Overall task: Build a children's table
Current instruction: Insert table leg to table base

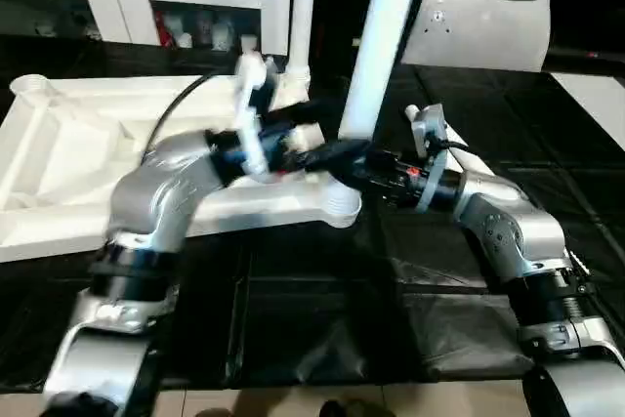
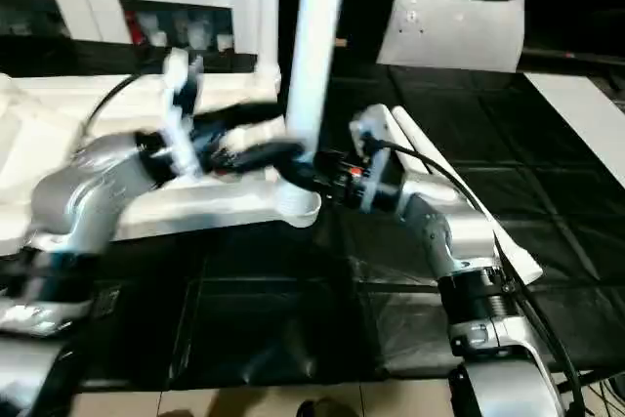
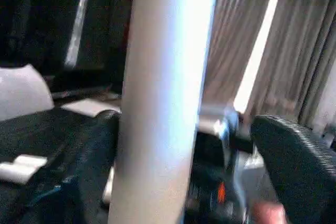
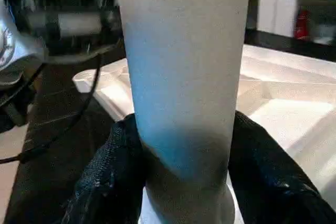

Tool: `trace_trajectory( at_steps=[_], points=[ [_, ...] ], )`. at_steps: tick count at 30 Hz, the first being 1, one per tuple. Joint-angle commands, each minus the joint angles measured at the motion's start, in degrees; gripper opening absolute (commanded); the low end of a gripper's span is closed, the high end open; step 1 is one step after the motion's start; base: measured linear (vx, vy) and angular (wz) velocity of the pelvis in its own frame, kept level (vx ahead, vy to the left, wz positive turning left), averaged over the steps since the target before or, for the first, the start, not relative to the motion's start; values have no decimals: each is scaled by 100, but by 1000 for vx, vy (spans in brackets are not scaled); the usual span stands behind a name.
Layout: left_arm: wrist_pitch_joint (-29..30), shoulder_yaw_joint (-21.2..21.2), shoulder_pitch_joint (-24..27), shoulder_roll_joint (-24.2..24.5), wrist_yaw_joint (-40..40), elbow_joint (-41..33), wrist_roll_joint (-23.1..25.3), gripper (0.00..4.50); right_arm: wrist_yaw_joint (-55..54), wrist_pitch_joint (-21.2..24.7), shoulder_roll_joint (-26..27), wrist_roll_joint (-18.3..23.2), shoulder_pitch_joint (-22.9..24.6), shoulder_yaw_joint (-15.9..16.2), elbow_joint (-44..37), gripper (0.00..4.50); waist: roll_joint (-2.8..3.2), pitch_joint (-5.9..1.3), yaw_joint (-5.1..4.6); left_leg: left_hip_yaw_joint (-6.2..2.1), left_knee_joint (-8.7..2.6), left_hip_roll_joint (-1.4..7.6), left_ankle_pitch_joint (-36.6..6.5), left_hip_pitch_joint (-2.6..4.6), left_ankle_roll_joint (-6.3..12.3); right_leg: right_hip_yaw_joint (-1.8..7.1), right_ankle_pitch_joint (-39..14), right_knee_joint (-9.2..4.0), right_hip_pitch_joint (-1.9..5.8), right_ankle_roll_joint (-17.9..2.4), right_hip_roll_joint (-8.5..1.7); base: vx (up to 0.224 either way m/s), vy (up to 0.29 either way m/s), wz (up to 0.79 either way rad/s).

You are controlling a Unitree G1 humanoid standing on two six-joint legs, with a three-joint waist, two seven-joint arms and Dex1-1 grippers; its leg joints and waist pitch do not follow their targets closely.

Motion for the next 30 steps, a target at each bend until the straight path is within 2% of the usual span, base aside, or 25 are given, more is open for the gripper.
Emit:
trace_trajectory(
  at_steps=[1, 3, 6, 7, 11, 14, 17, 19, 23, 25, 30],
  points=[
    [168, 91, -88, -69, 27, -150, -285, 415, -74, 151, -48, 96, 67, 7, -169, 188, 26, -421, 38, 41, -327, 193, 184, -76, 550, 262, -743, -345, 524, -1244, -449, 0, 0, 0],
    [223, 60, -61, -40, -12, -209, -265, 382, -32, 253, -55, 156, 87, -14, -224, 188, 33, -423, 46, 29, -332, 205, 198, -71, 573, 253, -811, -344, 517, -1176, -446, 0, 0, 0],
    [345, 44, -37, -34, 81, -262, -246, 369, -80, 376, -35, 166, 104, -73, -299, 188, 37, -430, 52, 21, -328, 212, 257, -71, 569, 250, -807, -336, 520, -1127, -451, 0, 0, 0],
    [336, 36, -34, -33, 101, -265, -234, 343, -95, 366, -33, 151, 104, -73, -307, 188, 39, -431, 55, 22, -327, 214, 278, -68, 565, 251, -777, -332, 518, -1131, -451, 0, 0, 0],
    [264, 2, -35, -42, 222, -224, -153, 329, -151, 397, -35, 139, 110, -59, -360, 188, 29, -437, 81, 24, -318, 206, 330, -71, 562, 252, -704, -322, 528, -1120, -455, 0, 0, 0],
    [173, -9, -64, -70, 274, -152, -74, 289, -180, 383, -26, 122, 89, -51, -345, 188, 34, -441, 87, 22, -317, 209, 382, -69, 568, 249, -667, -319, 523, -1110, -455, 0, 0, 0],
    [124, 2, -103, -92, 322, -96, -20, 284, -203, 345, -2, 85, 64, -68, -326, 188, 38, -444, 98, 20, -314, 210, 398, -68, 562, 249, -635, -308, 526, -1113, -455, 0, 0, 0],
    [81, -19, -115, -79, 335, -69, 24, 252, -215, 306, 9, 76, 50, -72, -311, 188, 40, -444, 103, 20, -314, 210, 400, -68, 559, 249, -619, -307, 527, -1123, -459, 0, 0, 0],
    [19, -46, -119, -65, 379, -25, 77, 251, -246, 257, 27, 55, 36, -80, -301, 188, 37, -444, 101, 19, -312, 206, 371, -72, 553, 248, -654, -310, 532, -1108, -461, 0, 0, 0],
    [-8, -44, -114, -73, 390, -17, 111, 218, -265, 248, 35, 51, 31, -84, -295, 188, 36, -443, 102, 21, -308, 205, 387, -72, 543, 251, -626, -308, 526, -1114, -457, 0, 0, 0],
    [-15, 0, -110, -96, 454, -37, 104, 193, -296, 218, 44, 45, 18, -88, -283, 188, 48, -442, 107, 17, -310, 215, 341, -66, 524, 246, -660, -305, 522, -1121, -459, 0, 0, 0]
  ],
)
